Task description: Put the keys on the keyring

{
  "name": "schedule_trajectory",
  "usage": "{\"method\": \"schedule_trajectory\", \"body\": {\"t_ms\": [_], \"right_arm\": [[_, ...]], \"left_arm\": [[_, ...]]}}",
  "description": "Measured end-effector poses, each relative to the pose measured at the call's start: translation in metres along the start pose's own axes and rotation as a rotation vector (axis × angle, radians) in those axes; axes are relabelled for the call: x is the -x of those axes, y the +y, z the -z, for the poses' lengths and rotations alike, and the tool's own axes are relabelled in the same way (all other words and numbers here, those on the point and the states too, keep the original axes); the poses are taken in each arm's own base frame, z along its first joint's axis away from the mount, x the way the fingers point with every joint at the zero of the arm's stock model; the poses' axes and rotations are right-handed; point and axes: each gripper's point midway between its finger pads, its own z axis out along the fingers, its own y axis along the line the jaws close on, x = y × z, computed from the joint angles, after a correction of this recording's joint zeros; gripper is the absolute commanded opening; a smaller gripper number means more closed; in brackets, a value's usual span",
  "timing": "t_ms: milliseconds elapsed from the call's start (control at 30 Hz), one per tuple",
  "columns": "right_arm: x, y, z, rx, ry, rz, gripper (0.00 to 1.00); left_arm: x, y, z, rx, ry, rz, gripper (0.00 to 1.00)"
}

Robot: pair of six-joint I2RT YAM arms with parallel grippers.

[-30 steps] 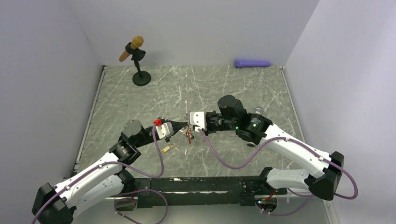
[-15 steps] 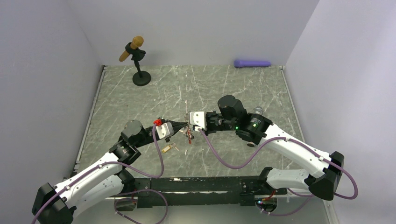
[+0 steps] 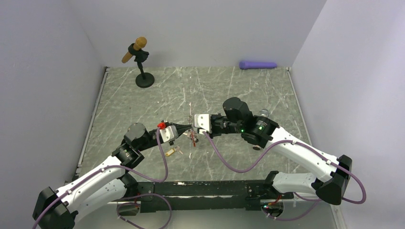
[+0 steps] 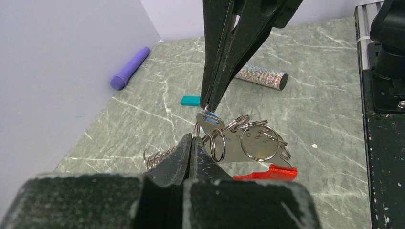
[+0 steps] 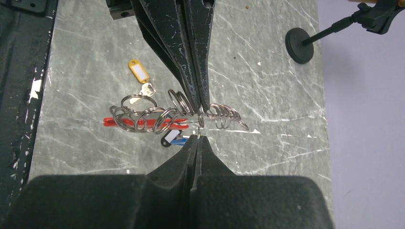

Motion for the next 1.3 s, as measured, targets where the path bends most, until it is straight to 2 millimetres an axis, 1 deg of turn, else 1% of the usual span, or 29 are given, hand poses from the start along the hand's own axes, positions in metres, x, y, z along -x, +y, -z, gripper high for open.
{"method": "schedule_trajectory", "body": {"t_ms": [800,1300], "right_arm": [[0.0013,-0.0001,-0.0002,-0.006,-0.005,-0.034,0.0],[0.0015,0.0009,-0.0006,-0.004,-0.006,-0.053,0.0]], "left_arm": [[-0.0015,-0.0034,0.0022,-0.008,-0.011,-0.016,0.0],[0.0038,-0.0014,0.0022,0.0,-0.034,-0.036,0.0]]}}
